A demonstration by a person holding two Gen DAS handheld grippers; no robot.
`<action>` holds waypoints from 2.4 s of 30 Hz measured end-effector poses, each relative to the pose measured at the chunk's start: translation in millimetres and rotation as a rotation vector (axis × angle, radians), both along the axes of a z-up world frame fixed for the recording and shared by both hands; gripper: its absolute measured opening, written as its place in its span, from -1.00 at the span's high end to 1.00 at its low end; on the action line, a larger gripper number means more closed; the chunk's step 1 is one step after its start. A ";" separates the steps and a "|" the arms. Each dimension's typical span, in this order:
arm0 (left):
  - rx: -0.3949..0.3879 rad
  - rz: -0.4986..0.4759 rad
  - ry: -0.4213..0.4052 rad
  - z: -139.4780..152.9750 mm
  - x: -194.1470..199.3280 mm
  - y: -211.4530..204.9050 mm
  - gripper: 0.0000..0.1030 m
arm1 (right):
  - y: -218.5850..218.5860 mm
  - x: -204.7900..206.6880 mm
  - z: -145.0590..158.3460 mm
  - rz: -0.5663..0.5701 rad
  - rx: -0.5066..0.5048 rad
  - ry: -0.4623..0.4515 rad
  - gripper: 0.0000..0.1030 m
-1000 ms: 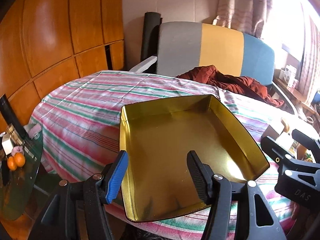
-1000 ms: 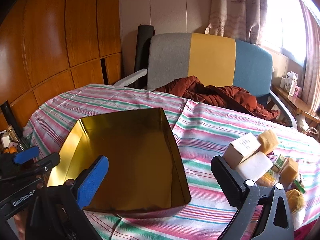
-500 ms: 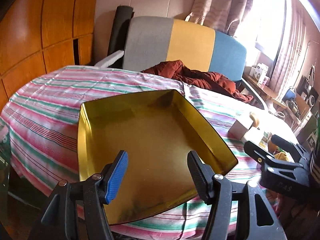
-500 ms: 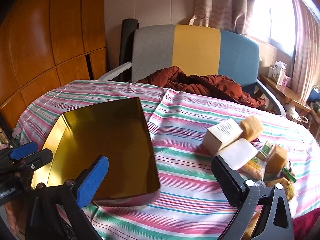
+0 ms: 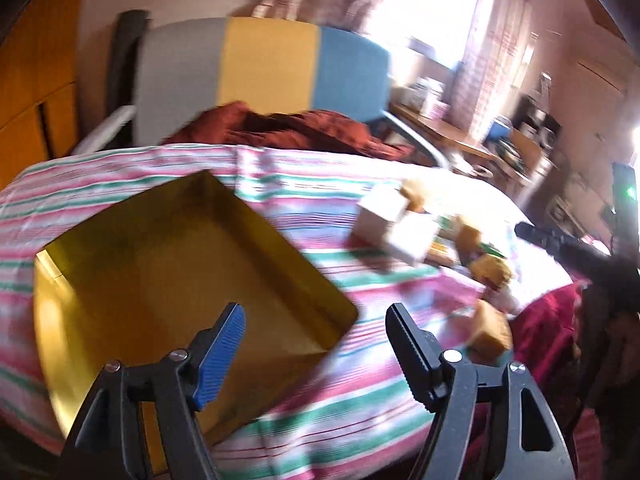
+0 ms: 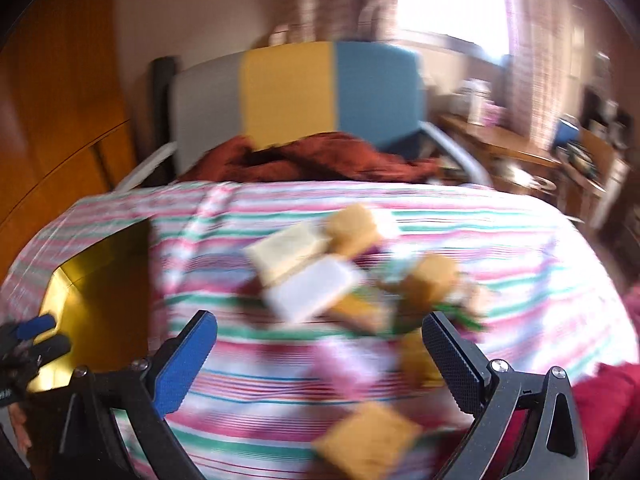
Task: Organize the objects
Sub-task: 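Grasp the yellow sponge with the left tool while the right tool grasps the yellow knitted ball, then carry both items to the gold tray and open both tools to release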
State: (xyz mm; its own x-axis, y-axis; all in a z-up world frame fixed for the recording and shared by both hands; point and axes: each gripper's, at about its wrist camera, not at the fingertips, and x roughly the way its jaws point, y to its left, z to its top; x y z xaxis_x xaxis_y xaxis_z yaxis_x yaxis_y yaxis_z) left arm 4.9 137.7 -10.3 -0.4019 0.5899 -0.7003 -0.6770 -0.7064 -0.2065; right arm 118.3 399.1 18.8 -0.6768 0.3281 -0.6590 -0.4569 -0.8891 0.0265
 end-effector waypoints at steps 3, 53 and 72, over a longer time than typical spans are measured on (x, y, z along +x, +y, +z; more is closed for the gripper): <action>-0.025 -0.101 -0.023 -3.7 6.1 33.9 -0.44 | 39.8 25.0 8.9 -0.107 -0.012 0.019 -1.00; -0.011 -0.342 -0.154 -43.6 29.8 90.5 -0.14 | 84.2 -29.9 -61.6 0.191 0.031 -0.583 0.24; 0.049 0.233 -0.088 -15.7 -38.3 -88.6 -0.15 | -116.4 -141.8 23.3 0.574 -0.061 -0.149 0.23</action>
State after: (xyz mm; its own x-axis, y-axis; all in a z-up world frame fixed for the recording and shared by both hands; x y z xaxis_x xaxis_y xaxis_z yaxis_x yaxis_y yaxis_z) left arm -33.4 49.1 -26.0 -0.4696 0.5228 -0.7114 -0.4749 -0.8289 -0.2957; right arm -23.5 282.7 42.0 -0.6334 -0.1044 -0.7667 0.0936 -0.9939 0.0580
